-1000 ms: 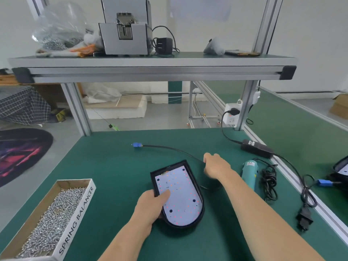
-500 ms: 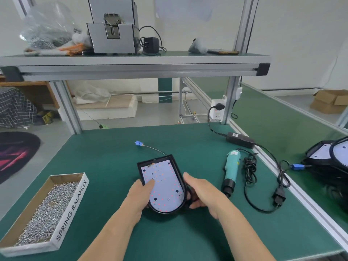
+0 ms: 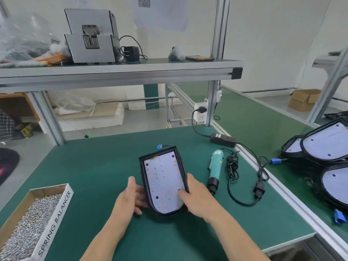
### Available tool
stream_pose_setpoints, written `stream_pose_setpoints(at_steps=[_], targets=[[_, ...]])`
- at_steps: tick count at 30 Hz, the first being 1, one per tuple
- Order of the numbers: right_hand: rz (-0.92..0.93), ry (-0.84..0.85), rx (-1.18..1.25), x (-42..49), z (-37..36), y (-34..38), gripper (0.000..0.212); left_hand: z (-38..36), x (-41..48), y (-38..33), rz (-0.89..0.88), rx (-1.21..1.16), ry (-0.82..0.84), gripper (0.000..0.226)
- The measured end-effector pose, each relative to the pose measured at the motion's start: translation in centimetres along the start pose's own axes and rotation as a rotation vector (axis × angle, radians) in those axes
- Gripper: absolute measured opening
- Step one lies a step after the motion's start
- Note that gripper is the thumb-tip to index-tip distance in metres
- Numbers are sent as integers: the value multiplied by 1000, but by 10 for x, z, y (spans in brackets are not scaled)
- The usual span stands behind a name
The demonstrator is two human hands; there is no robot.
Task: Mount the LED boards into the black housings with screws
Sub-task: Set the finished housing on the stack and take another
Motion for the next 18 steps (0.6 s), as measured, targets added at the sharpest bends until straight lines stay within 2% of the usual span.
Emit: stream_pose_setpoints(at_steps=[5,12,16,18], targets=[[-19,-83,-65,0,46,-13,14,3,5,7,-52,39,-22,58],[-56,-275,-101,-13,129,-44,25,7,13,10,-92,37,-37,48],[-125,-412,-61,-29,184,-73,21,7,24,15,-82,57,-47,46],[-165,-495,-74,-39,211,-90,21,7,38,24,-21,54,-40,47]])
Point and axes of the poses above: each hand's wrist, its own x-axis towards the middle knuckle, its own z-axis out of the back of the hand, y = z × x, the point moved 9 cm from there along x, towards the middle knuckle, and after that the axes turned 15 degrees about -x, right-handed, at the moved point
